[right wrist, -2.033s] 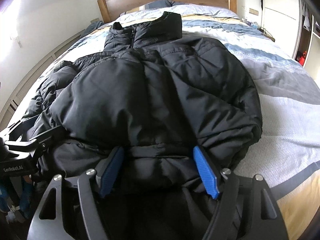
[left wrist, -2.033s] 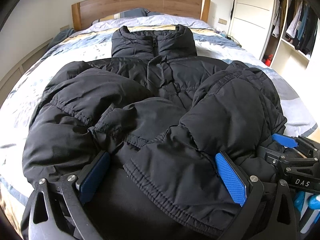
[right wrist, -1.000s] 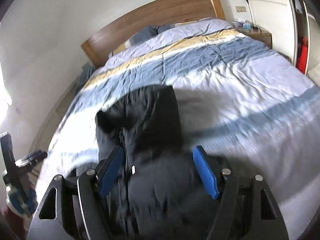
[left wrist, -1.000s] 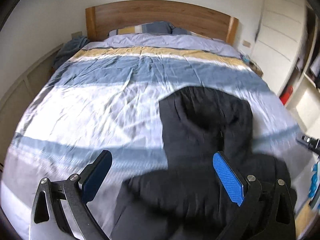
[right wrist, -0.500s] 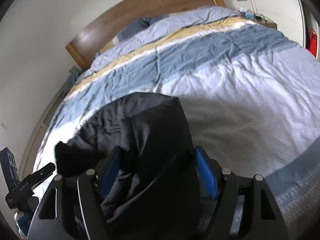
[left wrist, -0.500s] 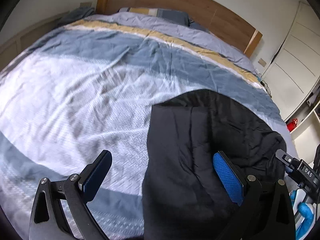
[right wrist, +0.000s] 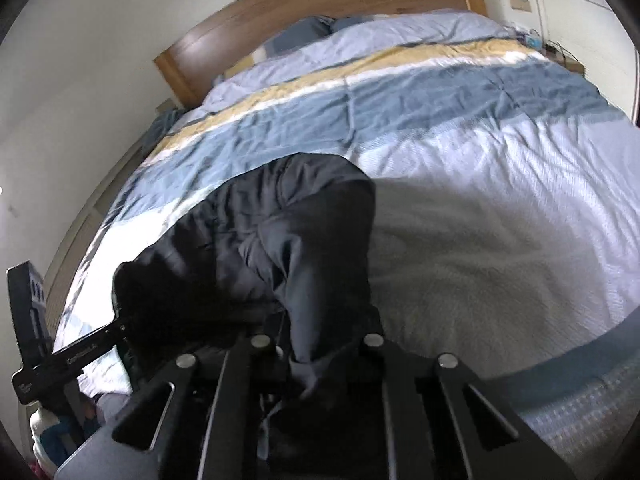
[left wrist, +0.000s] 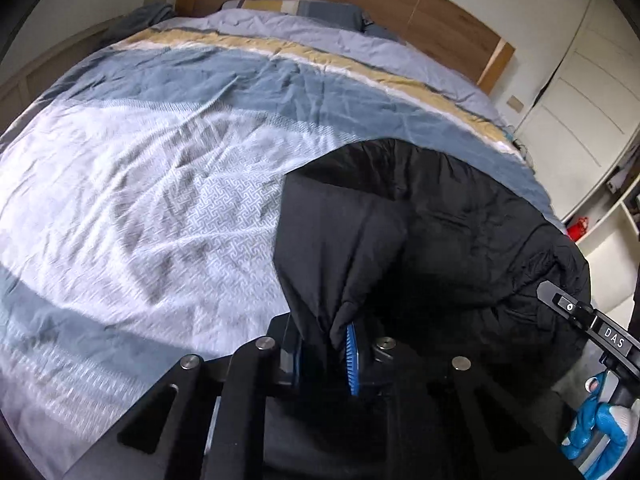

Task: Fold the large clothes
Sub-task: 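Grasp the coat hem with both grippers and lift it toward the hood, then lay the held hem over the coat toward the hood with both grippers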

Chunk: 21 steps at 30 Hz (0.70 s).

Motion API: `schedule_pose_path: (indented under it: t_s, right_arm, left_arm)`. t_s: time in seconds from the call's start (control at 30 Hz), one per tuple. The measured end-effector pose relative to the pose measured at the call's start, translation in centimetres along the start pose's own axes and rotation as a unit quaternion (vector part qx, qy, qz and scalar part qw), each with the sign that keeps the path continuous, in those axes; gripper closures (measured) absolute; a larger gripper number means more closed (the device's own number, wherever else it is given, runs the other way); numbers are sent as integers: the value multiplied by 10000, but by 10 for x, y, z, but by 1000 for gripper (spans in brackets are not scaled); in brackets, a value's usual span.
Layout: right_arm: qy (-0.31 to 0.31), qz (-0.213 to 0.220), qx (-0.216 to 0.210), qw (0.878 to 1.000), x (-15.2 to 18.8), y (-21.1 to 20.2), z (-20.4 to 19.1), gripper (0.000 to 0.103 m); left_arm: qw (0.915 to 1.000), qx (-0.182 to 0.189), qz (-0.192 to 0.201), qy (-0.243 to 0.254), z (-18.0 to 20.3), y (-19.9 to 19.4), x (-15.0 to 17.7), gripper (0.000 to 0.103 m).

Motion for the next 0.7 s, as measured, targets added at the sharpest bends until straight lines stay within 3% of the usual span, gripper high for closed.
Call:
schedule_pose_path:
  t_s: [0.2,0.4,0.57,0.7]
  right_arm:
    - [-324,208,-557,9977,35,-96,-33,90]
    - [-423,585,-1107,9912,96,-181,-39,90]
    - [-258,747,-1479,9858,158,-226,-28,90]
    - [-141,707,-1582,9848,204,-233,-16,90]
  left_arm:
    - [9998,142,144,-39,0,-88,35,89]
    - [9985,446,315,-61,-8,-169,98,89]
    - [9976,591,341,91,-14,-204,159,89]
    - [9971,722,223,20,-26,-206,204,89]
Point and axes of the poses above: each gripper's, at about its wrist camera, not at the fingertips, and y roughly the way its jaws point, z to its right, x to its underside, the point moved 4 cm from there along y, roughly the way its jaws point, and after that the axes turned 1 degree about -y, right-handed, at the moved point
